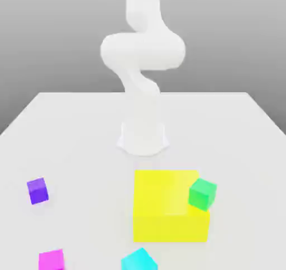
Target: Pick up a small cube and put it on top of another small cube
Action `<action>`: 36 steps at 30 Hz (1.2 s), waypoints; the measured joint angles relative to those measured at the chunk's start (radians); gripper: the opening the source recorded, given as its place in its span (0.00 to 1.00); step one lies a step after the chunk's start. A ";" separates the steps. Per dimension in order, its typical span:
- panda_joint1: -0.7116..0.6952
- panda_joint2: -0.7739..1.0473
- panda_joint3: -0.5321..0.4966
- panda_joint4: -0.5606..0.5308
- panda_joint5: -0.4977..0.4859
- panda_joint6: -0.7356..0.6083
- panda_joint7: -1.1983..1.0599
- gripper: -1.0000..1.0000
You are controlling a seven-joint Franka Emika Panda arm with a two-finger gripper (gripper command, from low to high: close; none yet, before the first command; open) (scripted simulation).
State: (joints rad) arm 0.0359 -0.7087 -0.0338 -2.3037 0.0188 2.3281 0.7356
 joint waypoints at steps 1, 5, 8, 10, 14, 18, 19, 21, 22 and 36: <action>0.011 0.039 -0.011 -0.002 0.012 0.012 -0.030 0.50; 0.063 0.187 -0.061 -0.008 0.048 0.057 -0.139 0.50; 0.094 0.297 -0.092 -0.012 0.078 0.091 -0.221 0.50; 0.112 0.370 -0.110 -0.015 0.099 0.113 -0.276 0.50; 0.135 0.515 -0.130 -0.020 0.140 0.156 -0.386 0.50; 0.144 0.660 -0.135 -0.026 0.168 0.201 -0.487 0.50; 0.144 0.695 -0.134 -0.028 0.172 0.212 -0.510 0.50; 0.144 0.766 -0.133 -0.032 0.173 0.237 -0.552 0.50; 0.141 0.800 -0.132 -0.034 0.171 0.249 -0.571 0.50; 0.100 1.179 -0.094 -0.017 0.145 0.455 -0.694 0.00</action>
State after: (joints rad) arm 0.1362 0.4702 -0.1274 -2.3203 0.1641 2.7828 0.0421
